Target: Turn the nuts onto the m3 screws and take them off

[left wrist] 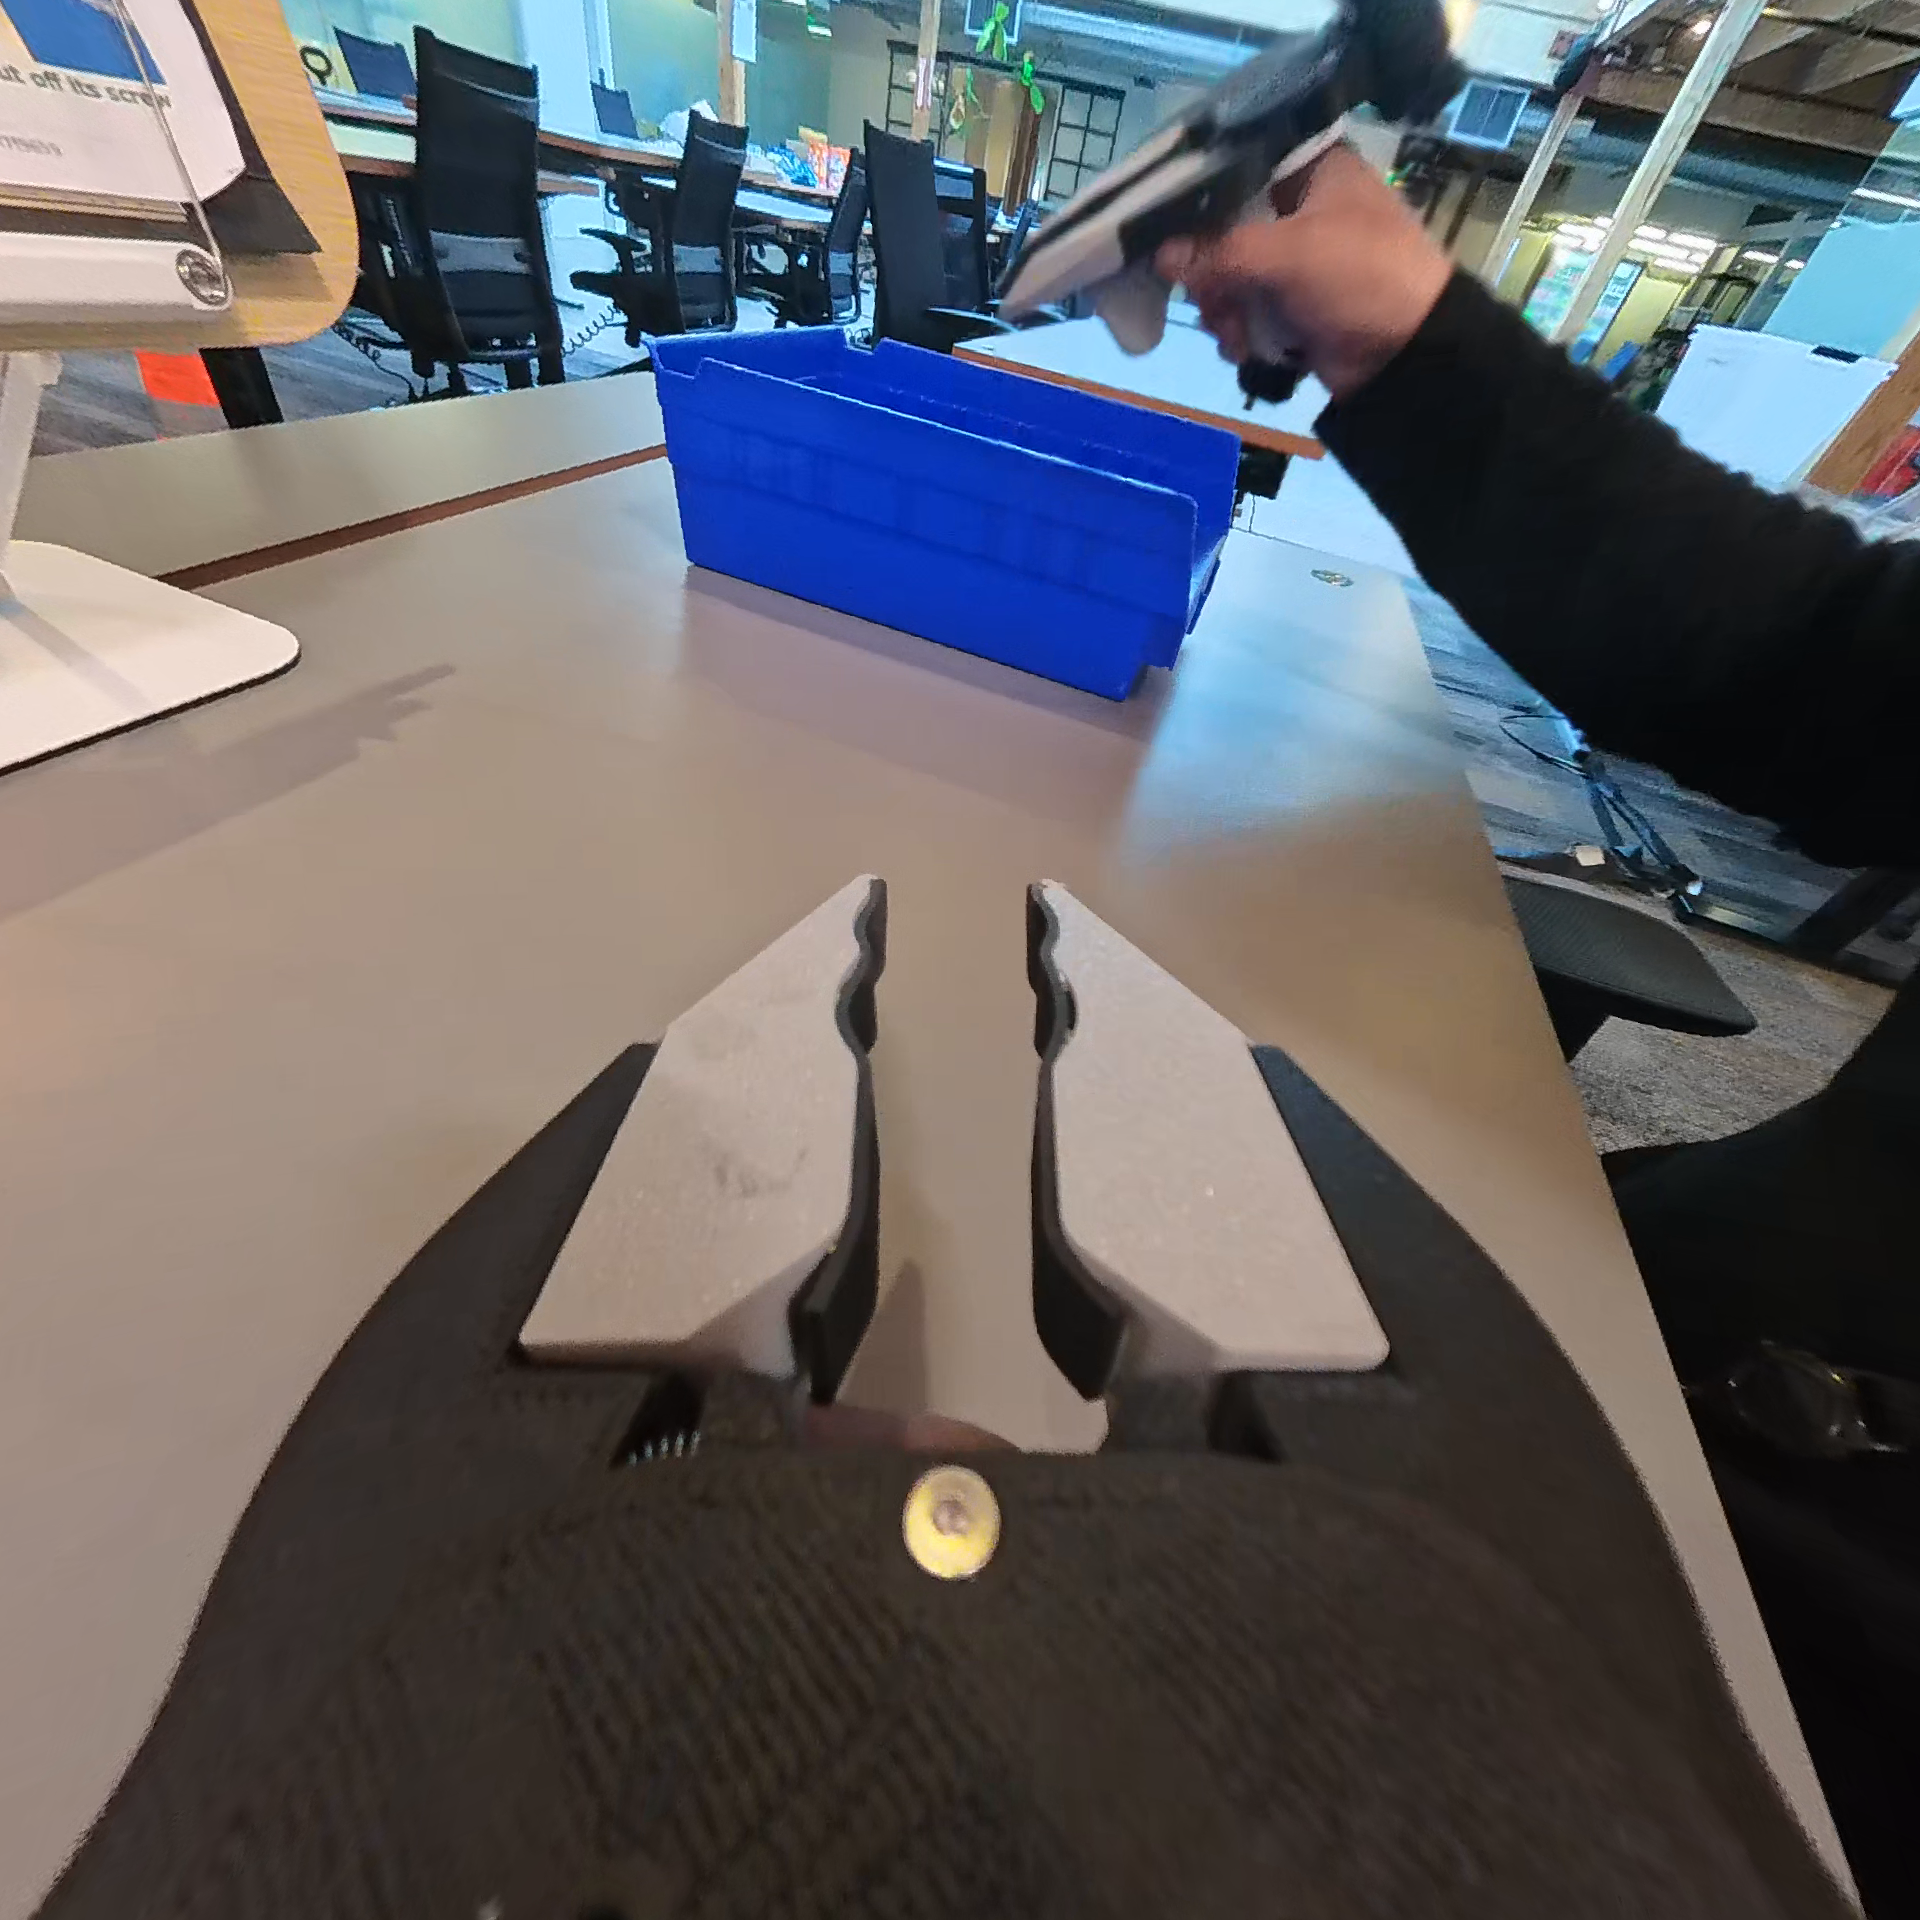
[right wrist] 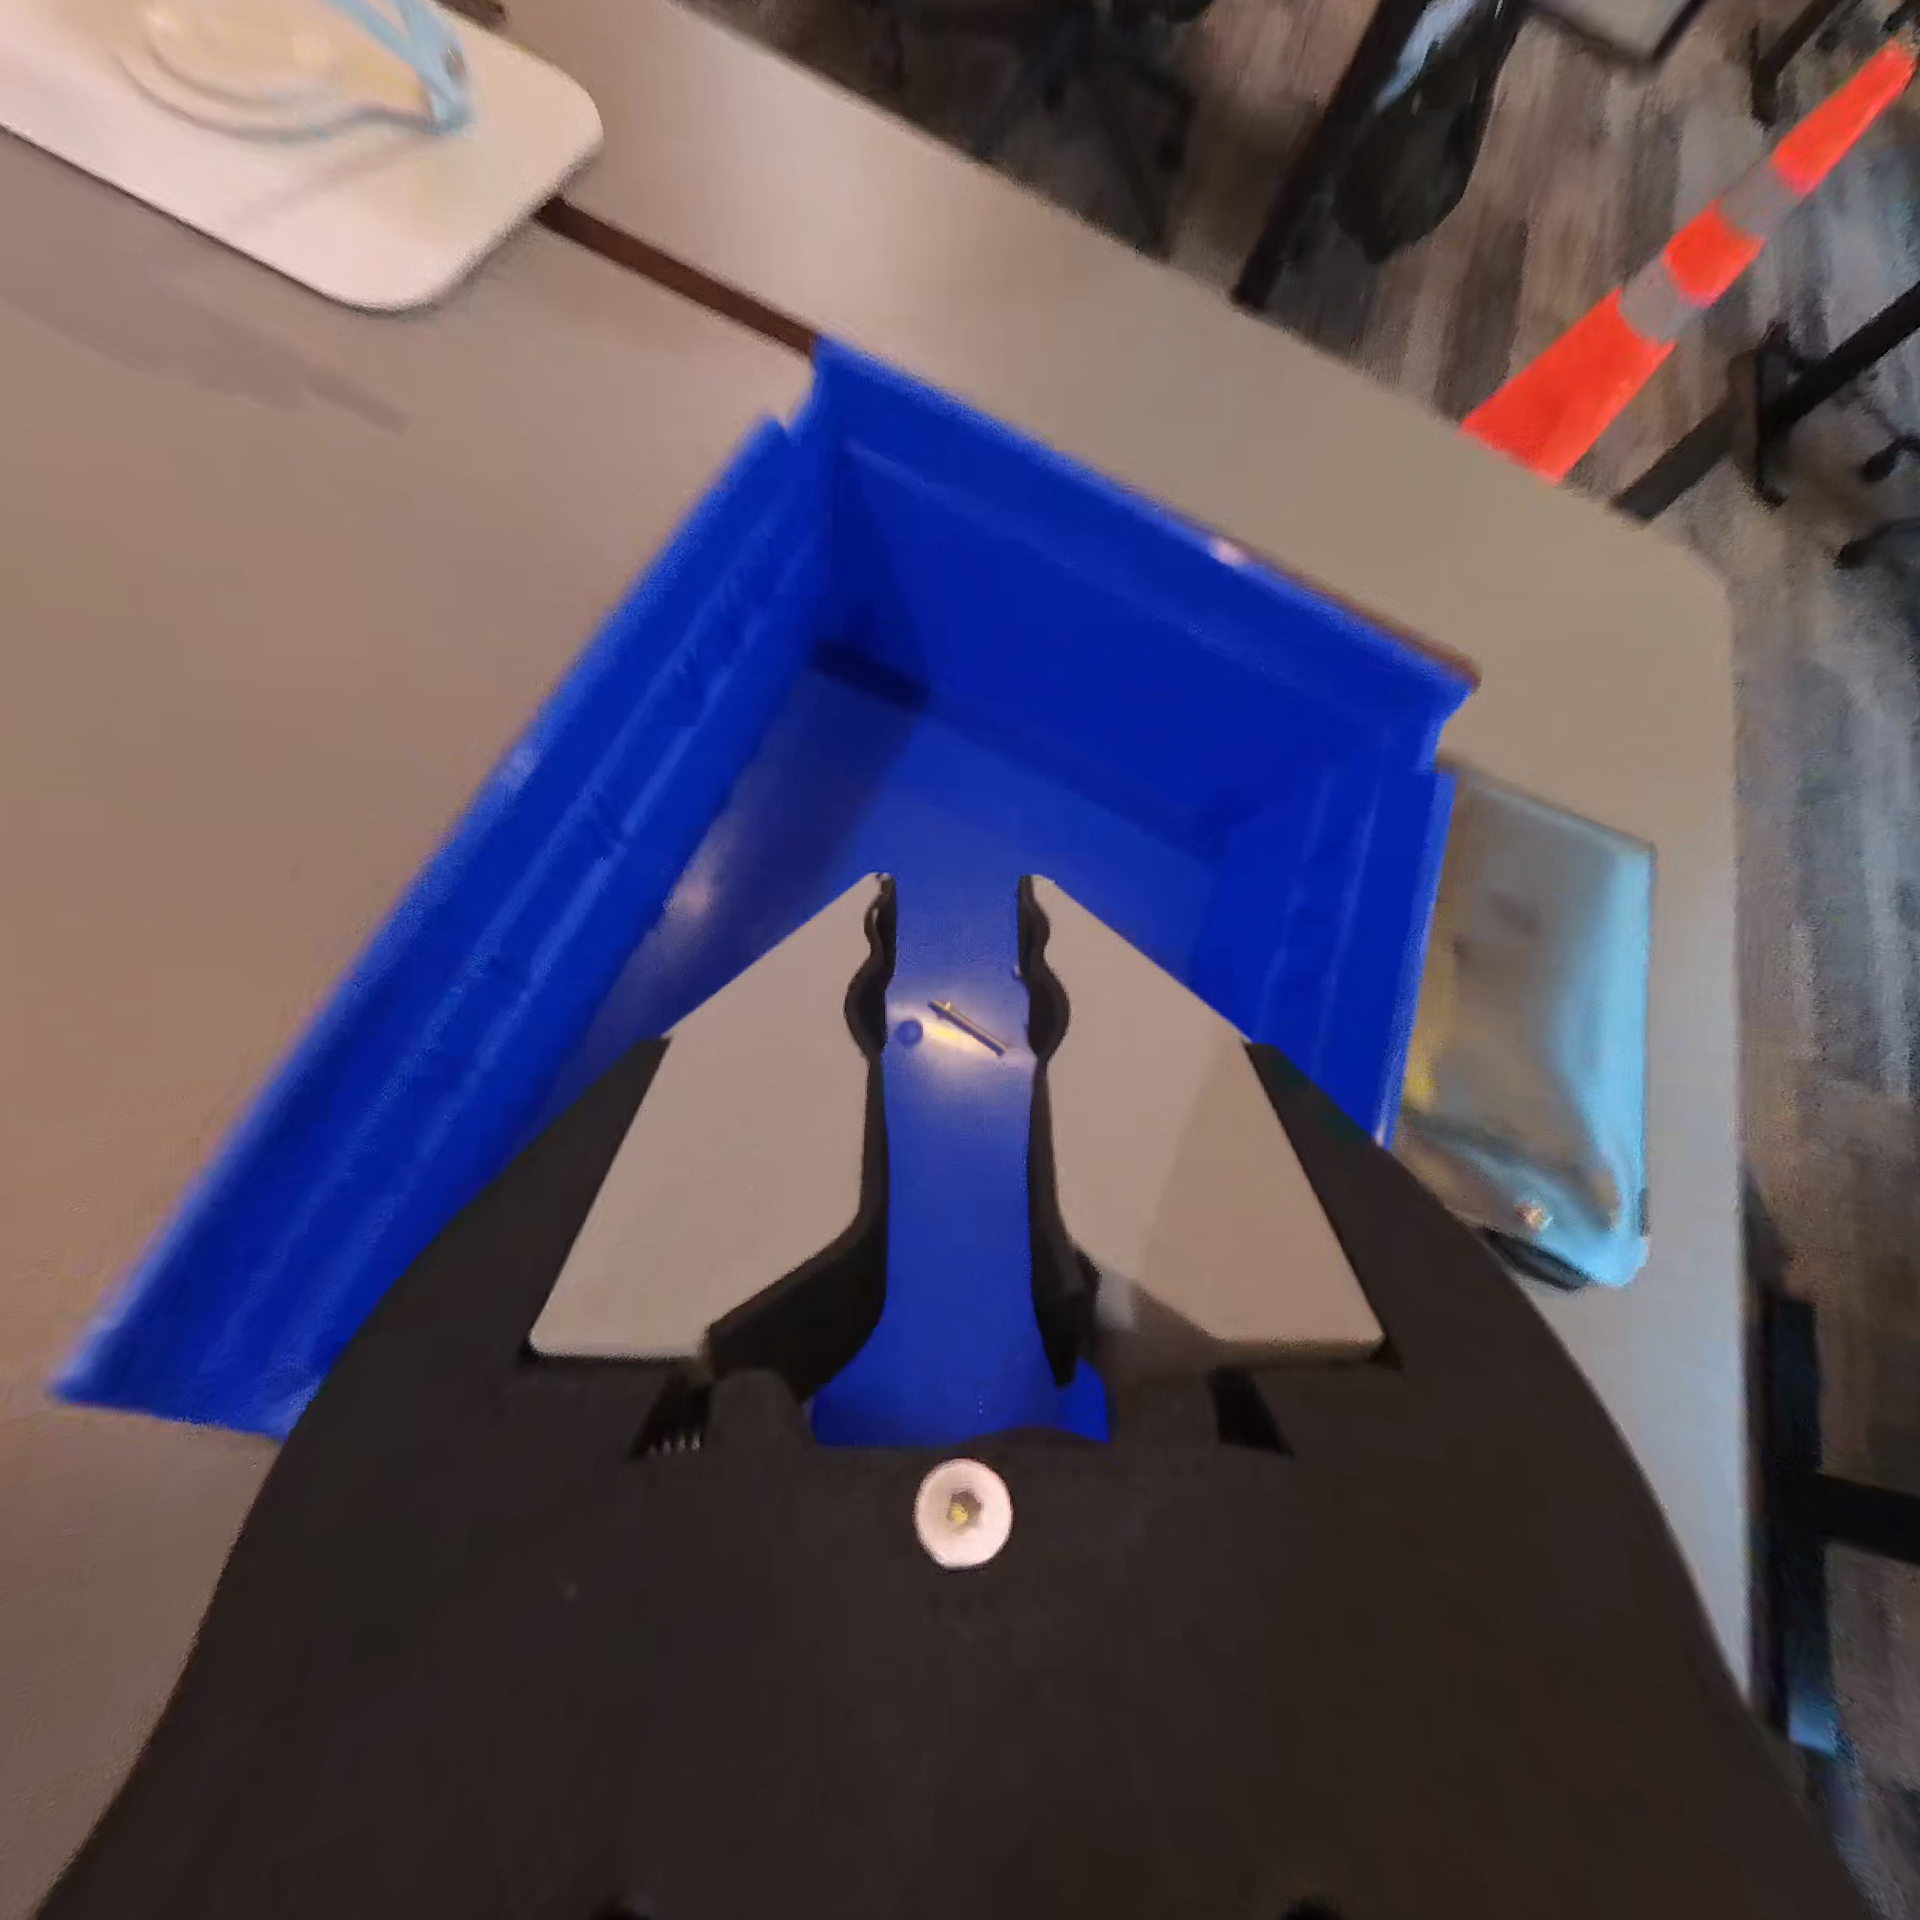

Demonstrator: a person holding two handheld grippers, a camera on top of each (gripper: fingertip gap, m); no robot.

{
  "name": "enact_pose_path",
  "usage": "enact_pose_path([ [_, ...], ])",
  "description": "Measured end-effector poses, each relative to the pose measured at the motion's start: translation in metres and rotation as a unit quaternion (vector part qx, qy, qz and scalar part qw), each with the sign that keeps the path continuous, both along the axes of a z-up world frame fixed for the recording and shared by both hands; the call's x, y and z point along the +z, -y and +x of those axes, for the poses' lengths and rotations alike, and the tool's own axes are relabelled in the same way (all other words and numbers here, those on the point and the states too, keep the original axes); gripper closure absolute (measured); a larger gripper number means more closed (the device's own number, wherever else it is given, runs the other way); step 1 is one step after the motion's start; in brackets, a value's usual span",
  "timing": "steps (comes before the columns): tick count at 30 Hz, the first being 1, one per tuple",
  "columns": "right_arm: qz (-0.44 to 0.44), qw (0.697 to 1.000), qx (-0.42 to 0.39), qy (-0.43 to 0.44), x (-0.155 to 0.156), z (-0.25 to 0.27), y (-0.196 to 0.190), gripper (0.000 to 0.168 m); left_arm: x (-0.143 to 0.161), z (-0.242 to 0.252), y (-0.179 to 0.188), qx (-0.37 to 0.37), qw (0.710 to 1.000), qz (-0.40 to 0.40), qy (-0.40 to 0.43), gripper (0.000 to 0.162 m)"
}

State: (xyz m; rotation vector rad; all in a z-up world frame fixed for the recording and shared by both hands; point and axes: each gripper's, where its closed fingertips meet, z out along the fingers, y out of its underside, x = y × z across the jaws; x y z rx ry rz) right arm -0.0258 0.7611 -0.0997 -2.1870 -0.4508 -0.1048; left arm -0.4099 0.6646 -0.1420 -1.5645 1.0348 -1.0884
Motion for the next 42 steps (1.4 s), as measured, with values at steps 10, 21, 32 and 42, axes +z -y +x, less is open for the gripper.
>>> enact_pose_path([
  [10,0.026,0.955,0.283,-0.084,0.035,-0.242,0.041,0.138,-0.003,0.001,0.003,-0.009,1.0,0.001,-0.011,0.138],
  [21,0.018,0.945,0.308,-0.106,-0.092,-0.346,0.014,0.129,-0.008,0.001,0.003,-0.007,1.0,0.007,-0.03,0.138],
  [32,-0.043,0.942,0.328,-0.057,-0.12,-0.347,0.017,0.121,-0.008,-0.005,-0.002,0.008,1.0,0.003,-0.028,0.137],
  [42,-0.039,0.948,0.313,-0.034,-0.123,-0.344,0.013,0.113,0.003,-0.014,0.002,0.083,0.995,0.058,-0.013,0.137],
])
